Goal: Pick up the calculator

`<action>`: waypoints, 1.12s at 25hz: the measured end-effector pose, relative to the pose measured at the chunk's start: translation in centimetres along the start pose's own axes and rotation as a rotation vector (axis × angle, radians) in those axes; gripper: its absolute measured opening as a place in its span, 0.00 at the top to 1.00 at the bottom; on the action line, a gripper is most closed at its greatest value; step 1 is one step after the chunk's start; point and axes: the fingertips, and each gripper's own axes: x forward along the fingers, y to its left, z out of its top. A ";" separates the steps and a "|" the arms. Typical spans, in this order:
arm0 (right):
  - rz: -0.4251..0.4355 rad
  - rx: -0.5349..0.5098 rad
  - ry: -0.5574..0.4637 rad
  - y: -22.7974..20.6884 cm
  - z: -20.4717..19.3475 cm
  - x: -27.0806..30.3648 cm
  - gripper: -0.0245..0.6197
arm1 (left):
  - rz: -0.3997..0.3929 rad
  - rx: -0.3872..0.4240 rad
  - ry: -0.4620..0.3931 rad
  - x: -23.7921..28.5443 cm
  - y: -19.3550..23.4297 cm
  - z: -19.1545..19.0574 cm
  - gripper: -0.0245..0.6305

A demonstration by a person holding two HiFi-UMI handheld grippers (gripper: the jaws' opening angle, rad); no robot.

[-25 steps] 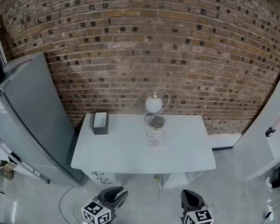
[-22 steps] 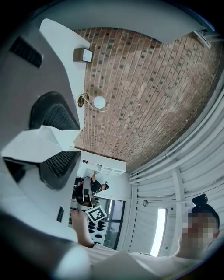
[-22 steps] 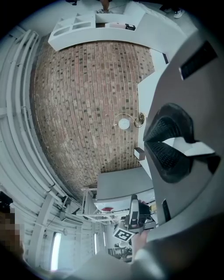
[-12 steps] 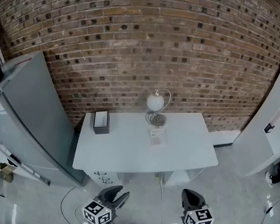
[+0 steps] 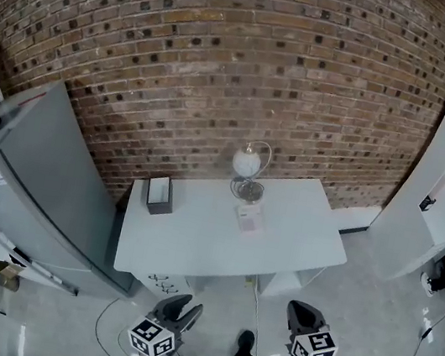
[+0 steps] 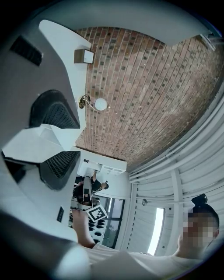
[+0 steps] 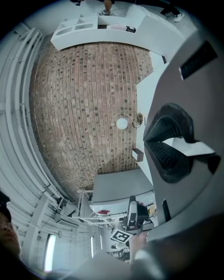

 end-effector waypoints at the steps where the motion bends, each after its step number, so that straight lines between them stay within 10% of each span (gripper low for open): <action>1: 0.001 0.001 0.003 -0.3 0.0 0.4 0.94 | 0.004 -0.004 -0.001 0.4 0.2 0.0 0.71; 28: 0.132 -0.022 0.071 -15.5 3.9 19.1 0.94 | 0.139 -0.068 0.014 18.2 9.5 4.4 0.71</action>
